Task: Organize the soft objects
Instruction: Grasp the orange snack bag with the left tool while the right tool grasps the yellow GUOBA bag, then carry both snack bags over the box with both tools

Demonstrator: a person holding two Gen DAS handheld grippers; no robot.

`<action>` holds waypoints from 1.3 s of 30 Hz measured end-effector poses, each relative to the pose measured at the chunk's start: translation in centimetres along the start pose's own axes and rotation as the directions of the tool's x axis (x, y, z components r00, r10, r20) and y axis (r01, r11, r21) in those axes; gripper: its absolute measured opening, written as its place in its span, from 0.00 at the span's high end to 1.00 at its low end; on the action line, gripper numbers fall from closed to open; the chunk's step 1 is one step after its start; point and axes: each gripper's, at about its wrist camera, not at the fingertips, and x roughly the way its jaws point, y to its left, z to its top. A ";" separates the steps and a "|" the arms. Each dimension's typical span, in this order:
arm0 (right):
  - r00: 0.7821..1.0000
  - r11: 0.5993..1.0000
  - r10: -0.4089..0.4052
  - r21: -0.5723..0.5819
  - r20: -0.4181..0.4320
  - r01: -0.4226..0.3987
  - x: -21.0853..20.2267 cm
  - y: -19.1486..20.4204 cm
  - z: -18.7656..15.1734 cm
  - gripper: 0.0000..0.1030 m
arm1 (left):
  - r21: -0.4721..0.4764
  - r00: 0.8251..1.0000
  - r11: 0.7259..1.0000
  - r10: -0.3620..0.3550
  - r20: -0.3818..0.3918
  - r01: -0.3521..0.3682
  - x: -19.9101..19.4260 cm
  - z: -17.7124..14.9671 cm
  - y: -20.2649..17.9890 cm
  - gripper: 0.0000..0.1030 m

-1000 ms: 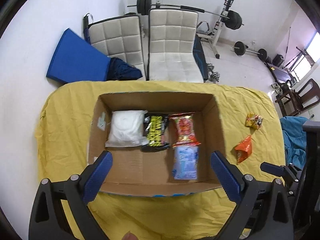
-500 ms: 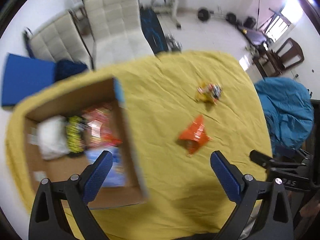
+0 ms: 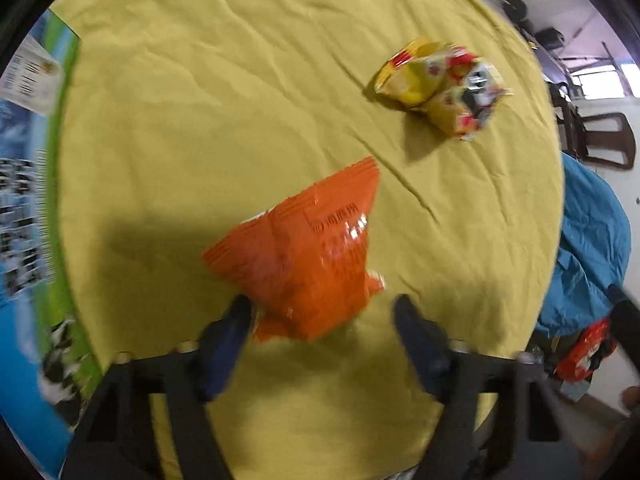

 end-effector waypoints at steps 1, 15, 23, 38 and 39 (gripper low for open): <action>1.000 1.000 -0.004 -0.027 -0.006 0.004 0.3 0.5 1.0 0.00 | -0.009 1.000 1.000 0.003 -0.004 -0.003 0.5 0.2 0.1 0.49; 0.963 0.942 -0.070 -0.334 -0.260 -0.021 11.8 8.4 14.4 0.30 | -0.057 0.996 0.996 0.065 0.058 -0.062 -0.9 2.4 2.4 0.56; 0.946 0.981 -0.053 -0.196 -0.319 -0.011 12.6 5.9 12.0 0.62 | -0.047 0.997 0.997 0.066 0.043 -0.064 -0.7 2.9 3.0 0.56; 0.963 0.998 -0.004 -0.054 -0.271 -0.011 13.3 3.6 9.0 0.61 | -0.012 0.991 0.994 0.112 0.066 -0.112 0.1 4.2 1.2 0.63; 0.965 0.998 -0.012 -0.056 -0.261 -0.003 13.0 3.9 8.8 0.63 | -0.004 0.991 0.994 0.113 0.072 -0.113 0.0 4.1 1.0 0.65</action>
